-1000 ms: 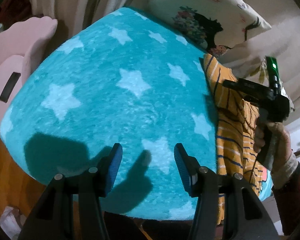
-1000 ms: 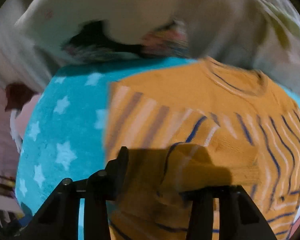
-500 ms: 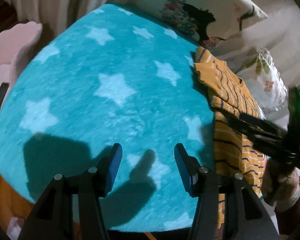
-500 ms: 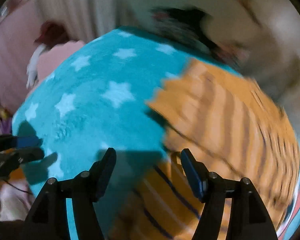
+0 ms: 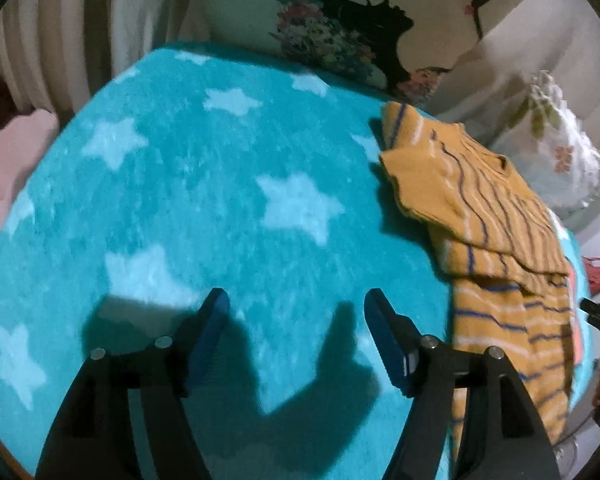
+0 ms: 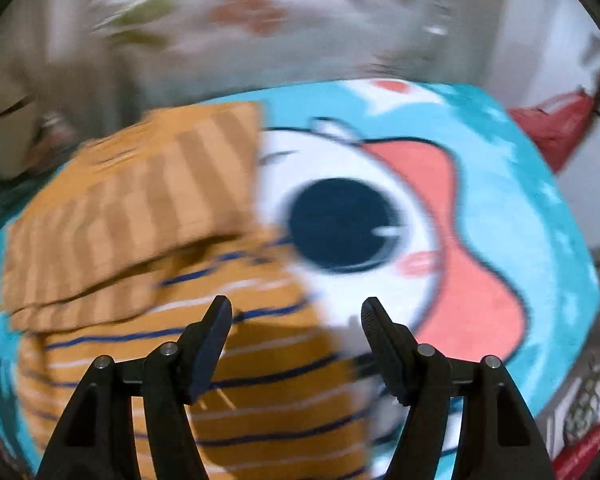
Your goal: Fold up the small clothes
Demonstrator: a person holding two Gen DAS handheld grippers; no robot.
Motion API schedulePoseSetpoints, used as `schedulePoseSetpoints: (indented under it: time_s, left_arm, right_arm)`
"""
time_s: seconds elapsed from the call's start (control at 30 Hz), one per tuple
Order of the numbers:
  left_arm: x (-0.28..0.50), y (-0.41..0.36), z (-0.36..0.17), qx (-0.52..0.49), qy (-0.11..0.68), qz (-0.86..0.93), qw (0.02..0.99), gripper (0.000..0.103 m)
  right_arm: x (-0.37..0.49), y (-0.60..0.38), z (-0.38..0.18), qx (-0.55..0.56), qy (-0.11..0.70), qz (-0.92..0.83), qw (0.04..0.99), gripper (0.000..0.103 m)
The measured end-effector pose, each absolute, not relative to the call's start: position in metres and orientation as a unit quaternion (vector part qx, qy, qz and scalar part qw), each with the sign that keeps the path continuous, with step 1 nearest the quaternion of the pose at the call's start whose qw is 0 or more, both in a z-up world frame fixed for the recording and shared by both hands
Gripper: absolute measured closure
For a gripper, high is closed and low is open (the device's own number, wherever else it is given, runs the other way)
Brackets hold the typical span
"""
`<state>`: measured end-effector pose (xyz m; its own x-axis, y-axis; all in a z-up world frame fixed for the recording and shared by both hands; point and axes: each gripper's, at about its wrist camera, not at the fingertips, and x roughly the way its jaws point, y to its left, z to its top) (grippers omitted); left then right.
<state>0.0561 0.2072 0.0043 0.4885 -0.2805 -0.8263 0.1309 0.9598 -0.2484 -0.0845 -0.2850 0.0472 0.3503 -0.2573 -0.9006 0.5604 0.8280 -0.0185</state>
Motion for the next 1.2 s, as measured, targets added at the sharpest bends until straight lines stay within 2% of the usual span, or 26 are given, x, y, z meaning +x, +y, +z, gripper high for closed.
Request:
schedulePoseSetpoints:
  time_s: [0.23, 0.37, 0.47, 0.5, 0.53, 0.57, 0.6, 0.67, 0.73, 1.2]
  left_arm:
    - [0.064, 0.200, 0.000, -0.054, 0.461, -0.041, 0.885, 0.033]
    - [0.076, 0.208, -0.008, -0.065, 0.432, 0.006, 0.899, 0.026]
    - [0.090, 0.212, -0.011, -0.064, 0.427, 0.019, 0.902, 0.019]
    - [0.091, 0.212, -0.009, -0.063, 0.425, 0.020, 0.903, 0.016]
    - [0.096, 0.212, -0.011, -0.066, 0.429, 0.015, 0.901, 0.012]
    - [0.100, 0.211, -0.012, -0.067, 0.434, 0.003, 0.898, 0.000]
    - [0.102, 0.208, -0.014, -0.058, 0.439, -0.001, 0.897, 0.000]
    - [0.106, 0.197, -0.017, -0.018, 0.451, 0.019, 0.892, 0.000]
    - [0.106, 0.193, -0.017, -0.006, 0.449, 0.026, 0.893, 0.000]
    - [0.105, 0.200, -0.022, -0.016, 0.451, 0.023, 0.892, 0.000]
  right_arm:
    - [-0.091, -0.345, 0.045, 0.114, 0.499, -0.275, 0.814, 0.031]
    - [-0.076, -0.362, 0.027, 0.065, 0.508, -0.274, 0.814, 0.031]
    - [-0.070, -0.391, 0.007, 0.076, 0.510, -0.261, 0.816, 0.031]
    - [-0.069, -0.403, 0.000, 0.095, 0.507, -0.255, 0.817, 0.027]
    - [-0.071, -0.412, -0.002, 0.120, 0.490, -0.249, 0.826, 0.023]
    - [-0.073, -0.418, -0.003, 0.141, 0.477, -0.251, 0.831, 0.016]
    - [-0.074, -0.426, -0.005, 0.160, 0.464, -0.252, 0.834, 0.007]
    - [-0.070, -0.429, -0.008, 0.158, 0.454, -0.243, 0.843, 0.000]
    - [-0.066, -0.422, -0.011, 0.119, 0.453, -0.243, 0.850, 0.000]
    - [-0.064, -0.421, -0.011, 0.116, 0.452, -0.242, 0.851, 0.000]
